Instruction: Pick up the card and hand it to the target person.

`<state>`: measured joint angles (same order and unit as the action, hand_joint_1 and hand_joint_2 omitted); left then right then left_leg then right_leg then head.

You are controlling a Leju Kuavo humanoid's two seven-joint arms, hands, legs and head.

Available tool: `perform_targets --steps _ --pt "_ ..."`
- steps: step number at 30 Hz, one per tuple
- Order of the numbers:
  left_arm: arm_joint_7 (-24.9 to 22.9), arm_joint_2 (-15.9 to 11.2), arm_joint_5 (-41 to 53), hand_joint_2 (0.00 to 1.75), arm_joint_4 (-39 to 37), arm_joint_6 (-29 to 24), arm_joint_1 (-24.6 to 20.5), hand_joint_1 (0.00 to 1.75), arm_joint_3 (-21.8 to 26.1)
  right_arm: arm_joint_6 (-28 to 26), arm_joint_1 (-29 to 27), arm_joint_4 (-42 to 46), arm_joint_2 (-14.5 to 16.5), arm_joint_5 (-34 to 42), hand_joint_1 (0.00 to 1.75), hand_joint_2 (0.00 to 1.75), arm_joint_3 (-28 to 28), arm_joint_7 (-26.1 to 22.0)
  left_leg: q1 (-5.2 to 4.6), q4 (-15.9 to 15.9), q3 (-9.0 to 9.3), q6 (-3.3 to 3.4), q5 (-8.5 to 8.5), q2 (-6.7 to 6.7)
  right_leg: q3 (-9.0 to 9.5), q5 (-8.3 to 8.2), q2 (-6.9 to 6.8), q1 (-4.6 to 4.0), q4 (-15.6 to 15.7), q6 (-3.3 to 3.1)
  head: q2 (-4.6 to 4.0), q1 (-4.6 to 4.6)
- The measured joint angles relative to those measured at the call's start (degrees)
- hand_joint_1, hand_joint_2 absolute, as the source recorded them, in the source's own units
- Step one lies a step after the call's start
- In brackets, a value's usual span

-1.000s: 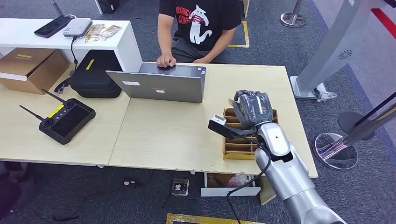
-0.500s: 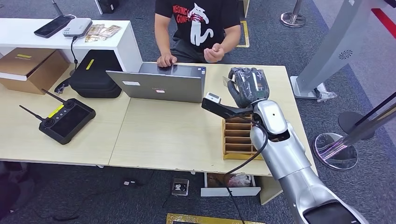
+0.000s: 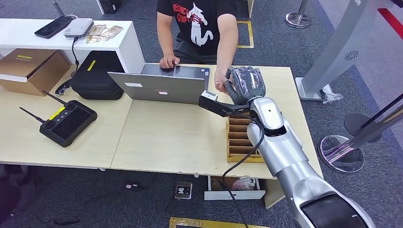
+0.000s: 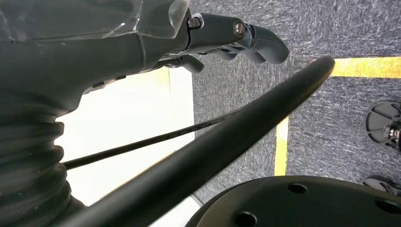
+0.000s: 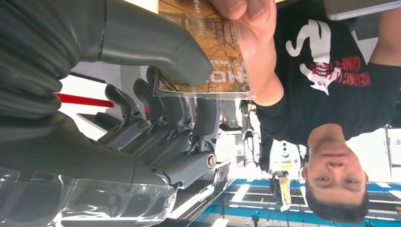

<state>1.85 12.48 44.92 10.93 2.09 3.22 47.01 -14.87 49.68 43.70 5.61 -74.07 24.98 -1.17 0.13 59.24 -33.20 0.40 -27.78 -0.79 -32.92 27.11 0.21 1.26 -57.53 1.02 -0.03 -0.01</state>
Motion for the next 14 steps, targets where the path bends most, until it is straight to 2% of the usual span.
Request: perform_targets --steps 2,3,4,6,14 --pt "-0.2 0.0 -0.5 0.44 0.0 0.0 0.0 0.00 0.5 0.0 0.4 -0.8 0.5 0.0 0.97 1.75 0.0 0.1 0.00 0.0 0.00 0.00 0.00 0.00 0.00 0.00 0.00 0.00 0.0 0.00 0.00 -0.01" --pt "-0.3 0.0 -0.7 0.00 0.0 0.1 0.0 0.00 0.8 0.0 0.6 -1.1 0.7 0.0 0.58 1.75 0.0 0.1 0.00 0.0 0.00 0.00 0.00 -0.01 0.00 0.00 0.00 0.00 0.0 0.00 0.00 0.00" --pt "-0.3 0.0 -0.9 0.00 0.0 0.1 0.1 0.00 0.9 0.0 0.8 -1.5 0.9 0.0 0.23 1.75 0.0 0.2 0.00 0.0 0.00 0.00 0.00 -0.01 0.00 0.00 0.00 0.00 0.0 0.00 -0.01 0.00" --pt "-0.5 0.0 -0.8 0.00 0.0 0.3 0.1 0.00 1.1 0.0 1.0 -2.0 1.3 0.1 0.00 1.75 0.0 0.2 0.00 0.0 0.00 0.00 0.00 -0.01 0.00 0.00 0.00 0.00 0.0 0.00 -0.01 0.01" --pt "-1.0 0.0 -0.1 0.00 0.0 0.5 0.0 0.00 1.2 -0.3 1.1 -3.2 2.0 1.2 0.00 1.75 0.0 -0.1 0.00 0.0 0.00 0.00 0.00 0.00 -0.01 0.00 0.00 0.00 0.0 0.00 0.00 0.01"
